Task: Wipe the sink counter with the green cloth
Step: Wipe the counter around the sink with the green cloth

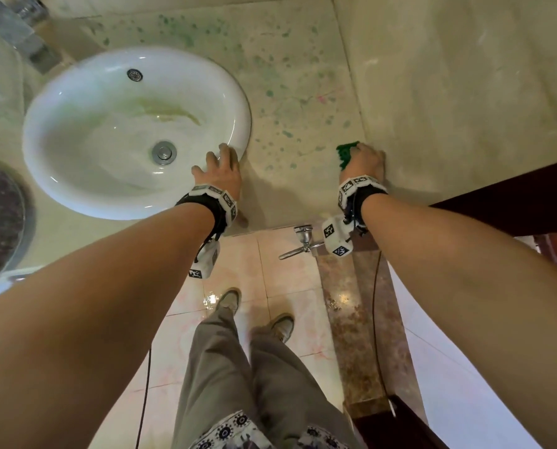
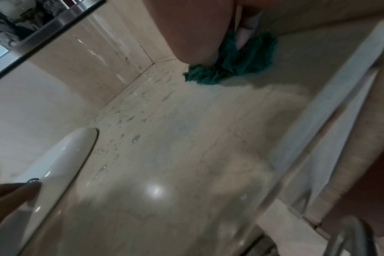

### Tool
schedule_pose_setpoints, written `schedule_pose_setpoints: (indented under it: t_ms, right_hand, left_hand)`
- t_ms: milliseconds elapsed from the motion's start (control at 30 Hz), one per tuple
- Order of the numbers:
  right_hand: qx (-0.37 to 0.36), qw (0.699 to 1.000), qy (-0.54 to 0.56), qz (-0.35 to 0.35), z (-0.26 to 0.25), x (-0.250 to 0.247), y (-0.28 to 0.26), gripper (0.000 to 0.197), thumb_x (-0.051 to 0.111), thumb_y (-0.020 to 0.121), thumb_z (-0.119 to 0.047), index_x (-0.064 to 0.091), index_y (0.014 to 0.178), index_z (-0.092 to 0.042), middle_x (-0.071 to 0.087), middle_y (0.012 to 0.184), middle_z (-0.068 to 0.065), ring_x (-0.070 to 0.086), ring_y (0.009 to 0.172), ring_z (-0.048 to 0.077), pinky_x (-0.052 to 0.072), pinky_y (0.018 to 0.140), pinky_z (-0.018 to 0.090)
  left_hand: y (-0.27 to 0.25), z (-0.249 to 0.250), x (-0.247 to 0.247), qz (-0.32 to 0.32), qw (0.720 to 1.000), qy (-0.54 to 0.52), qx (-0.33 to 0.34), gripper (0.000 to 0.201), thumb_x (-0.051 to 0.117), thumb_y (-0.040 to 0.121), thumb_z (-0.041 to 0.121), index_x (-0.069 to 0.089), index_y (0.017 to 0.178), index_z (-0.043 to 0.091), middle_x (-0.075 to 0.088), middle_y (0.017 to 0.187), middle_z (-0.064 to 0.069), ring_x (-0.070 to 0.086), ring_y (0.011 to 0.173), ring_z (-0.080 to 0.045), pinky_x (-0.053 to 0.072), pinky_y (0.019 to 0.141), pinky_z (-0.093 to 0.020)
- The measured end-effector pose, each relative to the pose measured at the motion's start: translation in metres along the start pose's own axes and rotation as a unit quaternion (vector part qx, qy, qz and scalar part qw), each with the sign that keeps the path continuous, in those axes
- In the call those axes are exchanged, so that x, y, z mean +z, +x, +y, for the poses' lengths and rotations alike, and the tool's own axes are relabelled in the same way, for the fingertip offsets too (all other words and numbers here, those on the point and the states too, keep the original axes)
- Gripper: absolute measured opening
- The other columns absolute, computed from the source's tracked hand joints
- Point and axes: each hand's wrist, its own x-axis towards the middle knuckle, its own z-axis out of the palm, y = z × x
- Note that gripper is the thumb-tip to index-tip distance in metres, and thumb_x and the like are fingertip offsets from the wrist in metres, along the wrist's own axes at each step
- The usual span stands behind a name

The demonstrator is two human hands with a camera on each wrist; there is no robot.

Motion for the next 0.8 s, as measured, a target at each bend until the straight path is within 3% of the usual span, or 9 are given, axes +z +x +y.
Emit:
schedule_pose_setpoints:
  t_ms: [100,200,300,367,433,567,667,800]
  right_hand:
    - [-0.025,1.0,-0.005,-0.016,-0.002,-0.004,-0.002,0.042,0.055,0.088,-0.013,0.055,0.13,-0.009,0.049,0.139,0.006,0.045,0.124,0.029,0.035,0.107,0.035]
    - [-0.071,0.996,0.056,-0.007,-0.002,0.0,-0.016,0.047,0.054,0.085,-0.005,0.056,0.132,-0.011,0.047,0.145,-0.002,0.044,0.124,0.032,0.043,0.101,0.036]
    - [-0.129,0.988,0.081,-0.02,-0.008,0.006,-0.033,0.052,0.051,0.085,-0.001,0.054,0.136,-0.013,0.044,0.149,-0.004,0.04,0.129,0.031,0.038,0.106,0.031]
    - [-0.184,0.98,0.075,-0.028,-0.015,0.008,-0.044,0.053,0.05,0.086,0.0,0.053,0.136,-0.013,0.042,0.15,-0.004,0.039,0.131,0.029,0.033,0.108,0.027]
    - [-0.217,0.973,0.07,-0.042,-0.022,0.013,-0.053,0.05,0.049,0.09,-0.004,0.051,0.138,-0.016,0.041,0.15,-0.006,0.038,0.131,0.026,0.031,0.106,0.026]
    - [-0.253,0.962,0.068,-0.075,-0.031,0.025,-0.057,0.044,0.045,0.096,-0.01,0.051,0.138,-0.023,0.041,0.149,-0.012,0.038,0.126,0.026,0.039,0.102,0.031]
    - [-0.311,0.945,0.054,-0.083,-0.035,0.029,-0.056,0.043,0.045,0.095,-0.012,0.055,0.135,-0.025,0.044,0.147,-0.014,0.045,0.12,0.025,0.043,0.098,0.034]
    - [-0.33,0.939,0.078,-0.066,-0.033,0.032,-0.051,0.039,0.049,0.094,-0.011,0.06,0.129,-0.025,0.05,0.142,-0.013,0.047,0.115,0.024,0.045,0.094,0.035]
  left_hand:
    - [-0.001,0.001,-0.002,-0.004,1.0,-0.018,0.008,0.158,0.088,0.029,0.068,0.011,0.149,-0.001,0.016,0.149,-0.013,0.036,0.121,-0.032,0.043,0.083,-0.047]
    - [-0.003,0.002,-0.007,-0.001,1.0,-0.014,0.006,0.157,0.086,0.029,0.071,0.012,0.147,-0.001,0.017,0.147,-0.012,0.037,0.118,-0.031,0.043,0.081,-0.044]
    - [-0.003,0.001,-0.005,-0.002,1.0,-0.01,-0.002,0.152,0.091,0.029,0.062,0.015,0.145,0.0,0.019,0.144,-0.011,0.038,0.115,-0.031,0.044,0.078,-0.044]
    - [-0.002,0.001,-0.003,0.012,1.0,-0.014,-0.009,0.139,0.093,0.039,0.051,0.018,0.145,0.001,0.021,0.145,-0.011,0.04,0.114,-0.031,0.043,0.077,-0.044]
    - [0.0,0.001,-0.002,0.008,1.0,-0.015,-0.011,0.138,0.093,0.039,0.052,0.019,0.145,0.002,0.022,0.145,-0.01,0.04,0.115,-0.031,0.043,0.077,-0.044]
    - [0.001,0.001,0.001,-0.008,1.0,-0.001,-0.018,0.149,0.095,0.026,0.05,0.019,0.145,0.003,0.021,0.141,-0.009,0.039,0.113,-0.03,0.044,0.075,-0.044]
    - [0.0,0.002,0.0,-0.009,1.0,-0.001,-0.019,0.151,0.094,0.025,0.053,0.017,0.146,0.003,0.02,0.141,-0.009,0.039,0.115,-0.029,0.045,0.076,-0.045]
    - [0.001,0.0,0.002,-0.005,1.0,-0.002,-0.016,0.147,0.095,0.03,0.048,0.016,0.146,0.002,0.021,0.141,-0.009,0.038,0.115,-0.03,0.041,0.073,-0.043]
